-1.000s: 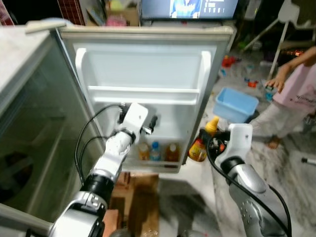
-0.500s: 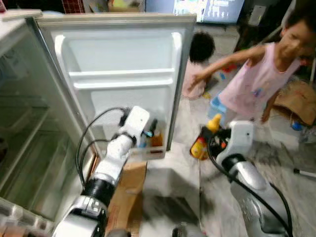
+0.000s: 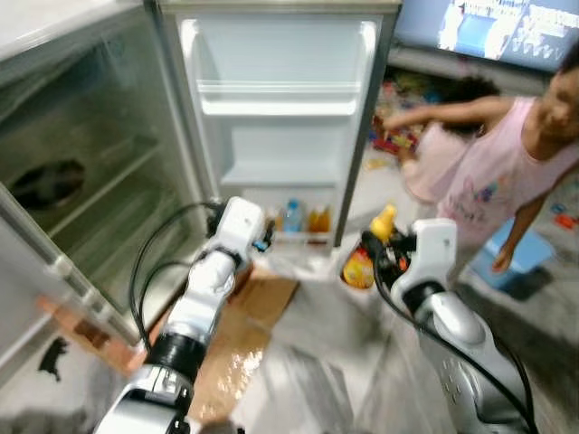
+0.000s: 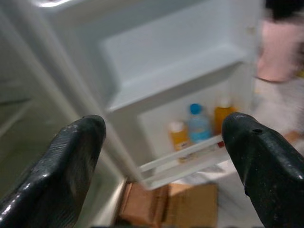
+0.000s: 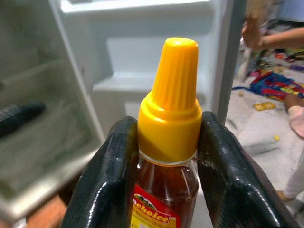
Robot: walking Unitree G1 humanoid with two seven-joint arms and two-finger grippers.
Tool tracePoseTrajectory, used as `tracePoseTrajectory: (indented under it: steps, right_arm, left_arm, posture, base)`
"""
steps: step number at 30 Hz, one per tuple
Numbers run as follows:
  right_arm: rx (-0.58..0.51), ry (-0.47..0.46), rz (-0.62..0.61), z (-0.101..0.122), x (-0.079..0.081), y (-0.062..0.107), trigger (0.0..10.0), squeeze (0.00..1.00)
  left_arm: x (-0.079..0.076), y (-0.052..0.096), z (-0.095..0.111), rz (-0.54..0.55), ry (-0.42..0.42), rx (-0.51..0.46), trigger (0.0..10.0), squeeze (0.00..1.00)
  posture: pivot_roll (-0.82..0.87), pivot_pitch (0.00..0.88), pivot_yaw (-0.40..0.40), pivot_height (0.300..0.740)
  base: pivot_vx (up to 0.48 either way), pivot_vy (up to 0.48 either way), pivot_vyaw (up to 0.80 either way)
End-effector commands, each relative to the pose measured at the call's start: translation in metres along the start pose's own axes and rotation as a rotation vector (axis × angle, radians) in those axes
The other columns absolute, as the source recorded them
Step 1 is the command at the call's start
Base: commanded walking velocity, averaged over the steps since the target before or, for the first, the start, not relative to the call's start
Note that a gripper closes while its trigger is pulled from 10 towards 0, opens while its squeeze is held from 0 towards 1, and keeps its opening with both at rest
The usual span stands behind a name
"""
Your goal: Restocking fridge
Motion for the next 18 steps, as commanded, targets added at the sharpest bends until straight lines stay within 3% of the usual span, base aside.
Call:
tracePoseTrajectory:
  steps: [1, 7, 18]
  right_arm:
    - [-0.033, 0.001, -0.006, 0.008, -0.003, 0.0, 10.0, 0.0]
    - [-0.039, 0.022, 0.078, 0.01, 0.007, -0.003, 10.0, 0.0]
    - [-0.067, 0.031, 0.108, 0.019, 0.007, -0.011, 10.0, 0.0]
  left_arm:
    - [0.001, 0.0, 0.001, 0.021, 0.007, 0.005, 10.0, 0.0]
    - [0.013, 0.005, -0.007, 0.081, 0.033, 0.033, 10.0, 0.0]
    - [0.017, 0.006, -0.002, 0.119, 0.05, 0.015, 10.0, 0.0]
  posture:
    - [-0.03, 0.0, -0.008, 0.74]
    - [-0.02, 0.0, -0.012, 0.74]
    - [-0.03, 0.0, -0.015, 0.74]
  base:
    - [0.0, 0.0, 0.79]
    - [0.0, 0.0, 0.79]
    - [0.0, 0.0, 0.79]
Point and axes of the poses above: a point about 5 cm out from each wrist's last joint towards the gripper, its own y axis pointing back from the gripper into the wrist, its own z axis along the axis of the wrist's last joint, x = y × z, the point moved 3 cm from there along -y, pointing out of the wrist towards the gripper, and after that the axes turned 5 degrees about y, right-handed, at the moved point
